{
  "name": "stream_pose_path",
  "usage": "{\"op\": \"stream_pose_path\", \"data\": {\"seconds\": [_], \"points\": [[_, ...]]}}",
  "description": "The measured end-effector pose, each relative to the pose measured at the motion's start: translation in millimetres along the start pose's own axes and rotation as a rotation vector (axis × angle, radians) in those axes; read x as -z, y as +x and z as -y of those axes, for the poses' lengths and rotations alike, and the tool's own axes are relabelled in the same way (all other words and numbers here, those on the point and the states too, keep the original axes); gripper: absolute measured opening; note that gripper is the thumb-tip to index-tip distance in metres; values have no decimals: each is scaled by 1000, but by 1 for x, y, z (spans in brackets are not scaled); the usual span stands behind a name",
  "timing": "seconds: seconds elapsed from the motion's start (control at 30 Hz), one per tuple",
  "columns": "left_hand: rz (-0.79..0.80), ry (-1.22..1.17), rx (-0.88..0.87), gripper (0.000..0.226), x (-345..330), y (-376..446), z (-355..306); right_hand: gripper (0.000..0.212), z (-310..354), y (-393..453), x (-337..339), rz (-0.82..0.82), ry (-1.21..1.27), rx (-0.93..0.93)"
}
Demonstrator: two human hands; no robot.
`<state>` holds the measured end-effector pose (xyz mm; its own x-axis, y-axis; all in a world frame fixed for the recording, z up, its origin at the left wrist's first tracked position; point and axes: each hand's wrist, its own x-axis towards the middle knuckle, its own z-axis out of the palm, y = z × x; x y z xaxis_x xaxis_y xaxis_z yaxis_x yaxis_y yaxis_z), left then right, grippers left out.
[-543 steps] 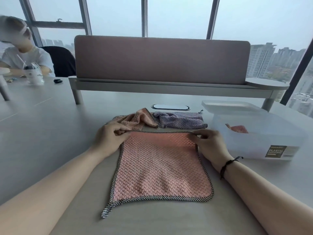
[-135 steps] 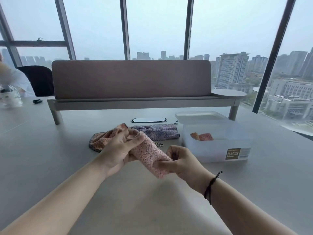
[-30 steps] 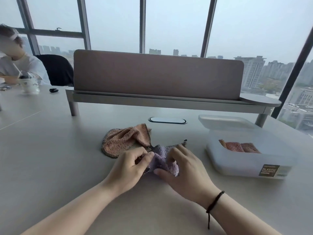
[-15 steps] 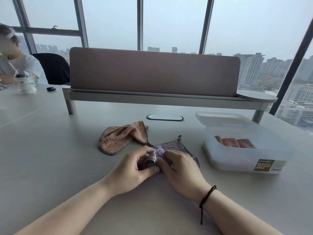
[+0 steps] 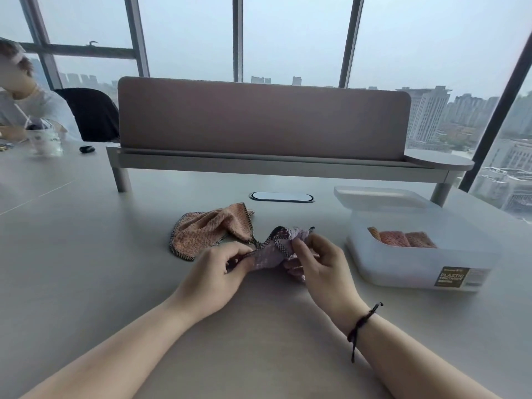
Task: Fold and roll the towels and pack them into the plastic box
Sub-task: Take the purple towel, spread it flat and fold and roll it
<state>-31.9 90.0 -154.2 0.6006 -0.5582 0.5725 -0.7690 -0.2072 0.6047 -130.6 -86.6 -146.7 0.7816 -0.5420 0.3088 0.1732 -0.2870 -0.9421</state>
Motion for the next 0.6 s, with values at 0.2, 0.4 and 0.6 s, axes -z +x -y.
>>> {"op": "stream_pose_path", "data": {"seconds": [0.2, 0.4, 0.6], "points": [[249, -235, -19, 31, 1, -4, -14, 54, 1, -14, -1, 207, -268, 106], [490, -432, 53, 37, 0, -9, -27, 68, 7, -19, -3, 393, -314, 193], [439, -601, 139, 41, -2, -7, -23, 19, 10, -17, -2, 395, -374, 283]]}}
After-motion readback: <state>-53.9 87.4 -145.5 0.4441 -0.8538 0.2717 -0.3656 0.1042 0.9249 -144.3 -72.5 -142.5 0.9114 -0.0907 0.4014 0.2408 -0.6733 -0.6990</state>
